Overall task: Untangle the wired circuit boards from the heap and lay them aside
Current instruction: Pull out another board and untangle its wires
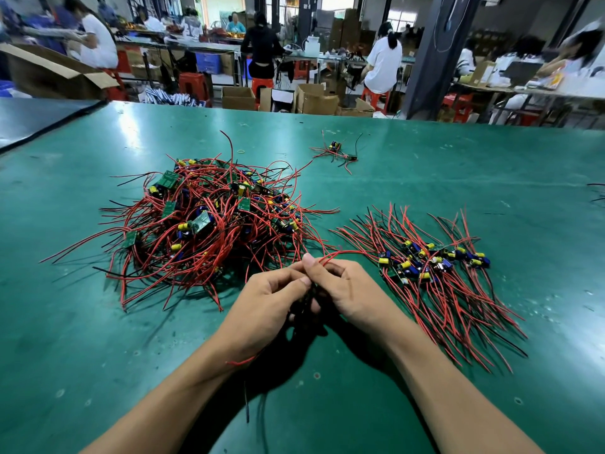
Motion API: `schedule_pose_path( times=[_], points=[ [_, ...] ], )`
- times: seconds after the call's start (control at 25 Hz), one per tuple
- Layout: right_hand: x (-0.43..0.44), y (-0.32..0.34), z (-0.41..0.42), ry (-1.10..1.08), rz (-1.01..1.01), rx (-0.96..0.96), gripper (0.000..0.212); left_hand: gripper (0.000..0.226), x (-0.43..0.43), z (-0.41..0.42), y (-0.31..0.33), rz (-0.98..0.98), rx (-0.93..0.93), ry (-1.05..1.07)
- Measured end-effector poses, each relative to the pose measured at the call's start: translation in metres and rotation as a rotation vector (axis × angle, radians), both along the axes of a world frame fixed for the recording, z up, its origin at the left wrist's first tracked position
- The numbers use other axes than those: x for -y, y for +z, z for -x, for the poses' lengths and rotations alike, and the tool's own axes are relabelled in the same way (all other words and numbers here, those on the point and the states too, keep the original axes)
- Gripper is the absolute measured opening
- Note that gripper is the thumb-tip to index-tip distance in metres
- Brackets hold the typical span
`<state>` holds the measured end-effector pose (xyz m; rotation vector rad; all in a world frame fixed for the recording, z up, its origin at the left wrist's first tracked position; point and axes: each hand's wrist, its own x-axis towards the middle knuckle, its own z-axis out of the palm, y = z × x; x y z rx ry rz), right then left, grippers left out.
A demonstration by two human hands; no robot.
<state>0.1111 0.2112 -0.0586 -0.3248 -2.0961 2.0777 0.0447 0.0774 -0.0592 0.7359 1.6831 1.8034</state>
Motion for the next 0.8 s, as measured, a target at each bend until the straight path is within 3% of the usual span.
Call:
schedule_pose_path(
  times=[0.2,0.36,0.64,0.8],
  points=[
    [-0.011,-0.006,0.004,-0.036,-0.141,0.036,0.043,0.029,0.001,0.002,0.002,0.071,-0.044,-0.034],
    [-0.022,-0.006,0.007,-0.240,-0.363,0.005,0.045,0.026,0.001,0.002,0.003,0.106,-0.082,-0.043],
    [-0.014,-0.001,0.012,-0.335,0.230,0.026,0.059,0.025,0.000,-0.001,0.001,0.120,-0.101,-0.069],
    [-0.012,0.002,0.008,-0.275,0.224,0.035,0.047,0.024,0.000,-0.002,-0.003,0.110,-0.147,-0.050]
  ],
)
